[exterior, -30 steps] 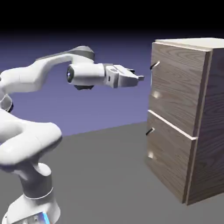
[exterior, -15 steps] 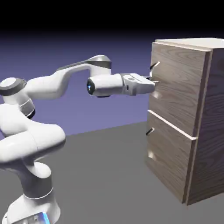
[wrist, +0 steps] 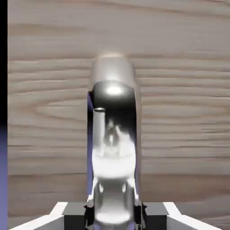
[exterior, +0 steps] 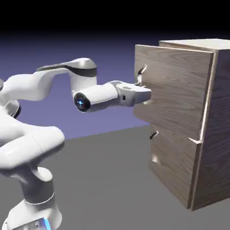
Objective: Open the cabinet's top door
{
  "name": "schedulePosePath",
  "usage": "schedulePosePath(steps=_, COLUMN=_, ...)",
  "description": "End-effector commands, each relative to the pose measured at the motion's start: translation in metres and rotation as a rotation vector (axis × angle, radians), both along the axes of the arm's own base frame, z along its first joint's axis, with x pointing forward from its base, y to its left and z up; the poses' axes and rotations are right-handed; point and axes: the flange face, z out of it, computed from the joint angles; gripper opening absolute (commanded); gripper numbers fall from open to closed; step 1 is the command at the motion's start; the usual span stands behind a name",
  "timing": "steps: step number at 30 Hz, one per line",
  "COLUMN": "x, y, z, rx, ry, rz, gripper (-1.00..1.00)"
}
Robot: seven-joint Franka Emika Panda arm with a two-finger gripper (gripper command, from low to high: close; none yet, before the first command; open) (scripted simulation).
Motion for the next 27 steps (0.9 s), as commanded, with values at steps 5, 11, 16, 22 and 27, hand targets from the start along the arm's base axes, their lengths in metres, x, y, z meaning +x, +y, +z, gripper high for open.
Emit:
schedulePosePath(steps=5, x=-0.019, y=-0.028, z=0.0, rx=0.0, ry=0.0, rz=0.114, gripper=-1.0)
schedulePosePath(steps=11, x=-0.038, y=-0.064, z=0.0, rx=0.0, ry=0.0, rz=0.249, gripper=-1.0)
schedulePosePath(steps=16, x=-0.05, y=-0.099, z=0.0, rx=0.0, ry=0.0, rz=0.373, gripper=-1.0)
schedulePosePath(steps=22, x=-0.059, y=-0.138, z=0.0, rx=0.0, ry=0.0, rz=0.51, gripper=-1.0)
schedulePosePath(steps=27, x=-0.062, y=-0.172, z=0.0, rx=0.0, ry=0.0, rz=0.625, gripper=-1.0)
